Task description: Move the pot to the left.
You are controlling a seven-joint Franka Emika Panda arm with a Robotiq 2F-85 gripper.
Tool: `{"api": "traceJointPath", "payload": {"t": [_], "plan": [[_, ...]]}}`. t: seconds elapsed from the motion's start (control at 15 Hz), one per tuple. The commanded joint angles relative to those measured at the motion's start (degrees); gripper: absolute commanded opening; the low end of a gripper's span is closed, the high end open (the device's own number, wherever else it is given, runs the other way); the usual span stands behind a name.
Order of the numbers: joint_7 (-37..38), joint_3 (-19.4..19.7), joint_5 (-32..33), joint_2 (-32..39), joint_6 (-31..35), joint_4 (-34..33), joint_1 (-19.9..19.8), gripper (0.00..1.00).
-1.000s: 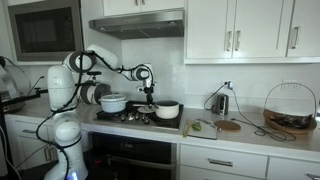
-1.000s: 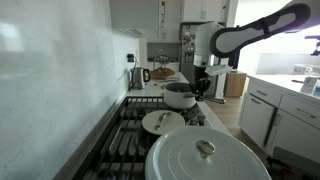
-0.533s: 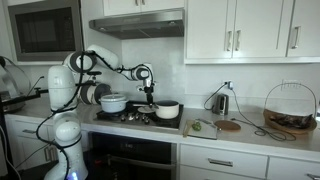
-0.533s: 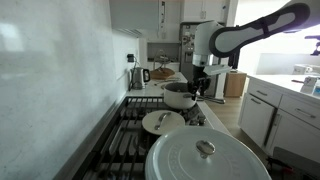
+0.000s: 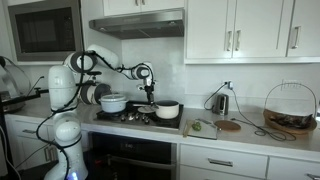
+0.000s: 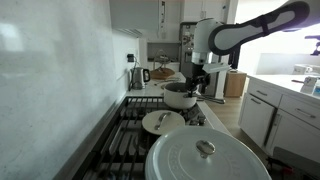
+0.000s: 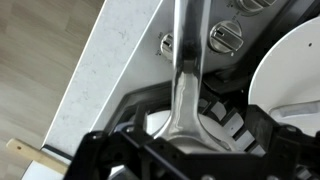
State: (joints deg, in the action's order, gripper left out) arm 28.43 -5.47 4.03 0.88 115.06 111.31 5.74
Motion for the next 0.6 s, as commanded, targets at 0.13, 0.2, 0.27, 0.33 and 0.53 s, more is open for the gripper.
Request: {"api": "traceJointPath", "payload": {"t": [0.13, 0.2, 0.27, 0.33, 0.53], "plan": [[-3.2, 0.5, 0.4, -1.9, -8.5, -7.4, -0.5, 1.00], [-3.3, 0.7, 0.8, -2.2, -9.9, -8.7, -0.7, 1.00], [-3.9, 1.2, 0.9, -2.5, -11.4, -9.9, -1.1, 1.00], [-4.0, 1.6, 1.0, -2.7, -12.8, -11.2, -1.5, 1.00], [-4.9, 3.3, 0.7, -4.1, -15.7, -13.0, -3.4, 1.00]]}}
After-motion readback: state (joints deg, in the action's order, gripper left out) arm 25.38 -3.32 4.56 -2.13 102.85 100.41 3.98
